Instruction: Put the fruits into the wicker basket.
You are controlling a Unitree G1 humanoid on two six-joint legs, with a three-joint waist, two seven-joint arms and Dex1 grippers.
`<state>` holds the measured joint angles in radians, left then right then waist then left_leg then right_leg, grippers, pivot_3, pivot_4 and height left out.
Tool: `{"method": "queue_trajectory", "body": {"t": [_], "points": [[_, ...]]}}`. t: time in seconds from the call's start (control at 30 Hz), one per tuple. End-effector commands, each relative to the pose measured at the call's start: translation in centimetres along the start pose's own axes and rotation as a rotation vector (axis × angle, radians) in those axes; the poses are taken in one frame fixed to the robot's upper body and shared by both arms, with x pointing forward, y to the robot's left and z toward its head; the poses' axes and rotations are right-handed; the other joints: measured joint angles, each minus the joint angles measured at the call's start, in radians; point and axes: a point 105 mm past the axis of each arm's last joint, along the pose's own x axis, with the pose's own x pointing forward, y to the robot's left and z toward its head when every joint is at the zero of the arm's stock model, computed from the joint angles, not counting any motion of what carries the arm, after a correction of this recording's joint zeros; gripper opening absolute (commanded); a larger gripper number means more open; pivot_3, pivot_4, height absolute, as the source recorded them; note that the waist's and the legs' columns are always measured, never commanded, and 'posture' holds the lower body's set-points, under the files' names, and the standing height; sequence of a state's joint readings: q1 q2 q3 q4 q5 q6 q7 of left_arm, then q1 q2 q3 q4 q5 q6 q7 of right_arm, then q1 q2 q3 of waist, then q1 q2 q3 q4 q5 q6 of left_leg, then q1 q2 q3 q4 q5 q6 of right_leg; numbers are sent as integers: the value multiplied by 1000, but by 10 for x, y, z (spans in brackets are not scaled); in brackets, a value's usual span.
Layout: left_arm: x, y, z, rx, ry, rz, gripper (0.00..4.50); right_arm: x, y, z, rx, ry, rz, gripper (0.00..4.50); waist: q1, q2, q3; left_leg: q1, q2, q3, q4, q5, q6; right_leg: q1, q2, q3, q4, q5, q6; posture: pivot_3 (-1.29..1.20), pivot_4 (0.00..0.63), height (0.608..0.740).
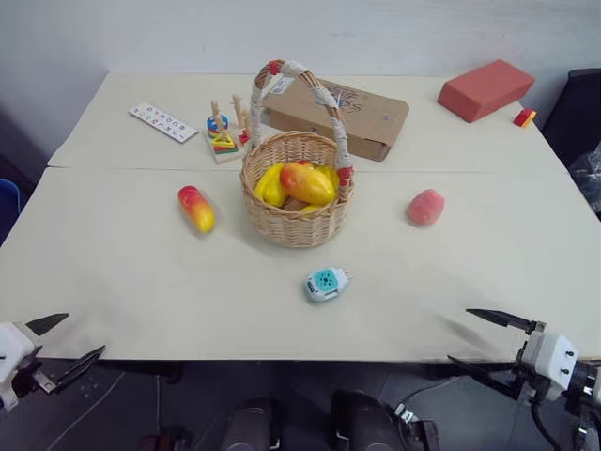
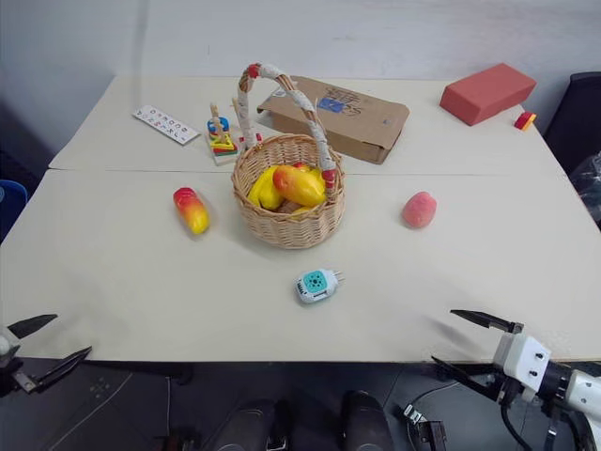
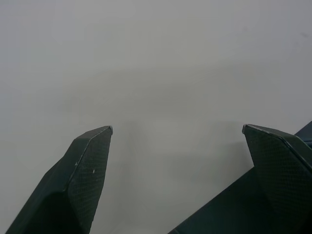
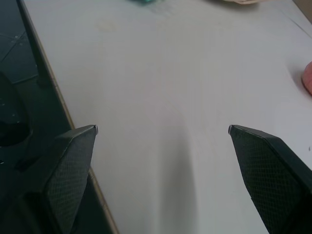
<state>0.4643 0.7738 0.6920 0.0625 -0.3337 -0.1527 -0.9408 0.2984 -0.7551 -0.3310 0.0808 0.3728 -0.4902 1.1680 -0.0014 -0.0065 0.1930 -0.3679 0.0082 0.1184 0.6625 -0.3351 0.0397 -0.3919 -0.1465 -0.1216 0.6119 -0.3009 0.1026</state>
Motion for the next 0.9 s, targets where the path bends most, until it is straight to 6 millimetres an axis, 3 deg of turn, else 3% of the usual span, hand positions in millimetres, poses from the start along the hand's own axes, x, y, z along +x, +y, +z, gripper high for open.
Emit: {"method": "queue_trajectory", "body": {"t": [0.03, 0.13, 0.23, 0.33, 0.67, 0.83, 0.9], "points": [[-4, -6, 13, 25, -21, -35, 4500, 5, -4, 3, -20, -18, 3, 4491, 0, 0, 0, 0, 0, 0, 0, 0, 0, 0, 0, 0, 0, 0, 0, 0, 150, 740], [1, -11, 36, 6, -132, -77, 4500, 12, -6, 3, -20, -36, 7, 4491, -1, 1, 1, -1, 1, 0, 0, 0, -1, -1, 0, 0, 0, 0, -1, 0, 150, 740], [10, -28, 51, 57, -111, -218, 4500, 24, -4, 4, 15, -58, 25, 4491, -1, 1, 0, -1, 1, 0, 0, -1, -1, -1, 1, -1, 0, 0, -1, 0, 150, 740], [16, -30, 62, 32, -160, -217, 4500, 32, 0, 10, 38, -91, 56, 4491, -1, 3, 2, -1, 1, 0, 1, -1, -1, 0, 1, -1, 0, 0, -1, 0, 150, 740], [16, -25, 51, -28, -137, -227, 4500, 34, -1, 17, 42, -121, 94, 4491, -1, 3, 2, -1, 1, 1, 2, 0, 0, 0, 2, -2, 1, 0, -1, 0, 150, 740], [24, -45, 80, -116, -219, -370, 4500, 41, -10, 27, 0, -161, 97, 4491, 0, 3, 2, -1, 1, 0, 3, 0, -1, 0, 2, -1, 2, 0, 0, 0, 150, 740], [30, -60, 95, -98, -240, -473, 4500, 55, -16, 45, -18, -209, 148, 4491, -1, 3, 2, -1, 1, 0, 5, 0, -1, 0, 1, -1, 4, 0, -1, 0, 150, 740]]}}
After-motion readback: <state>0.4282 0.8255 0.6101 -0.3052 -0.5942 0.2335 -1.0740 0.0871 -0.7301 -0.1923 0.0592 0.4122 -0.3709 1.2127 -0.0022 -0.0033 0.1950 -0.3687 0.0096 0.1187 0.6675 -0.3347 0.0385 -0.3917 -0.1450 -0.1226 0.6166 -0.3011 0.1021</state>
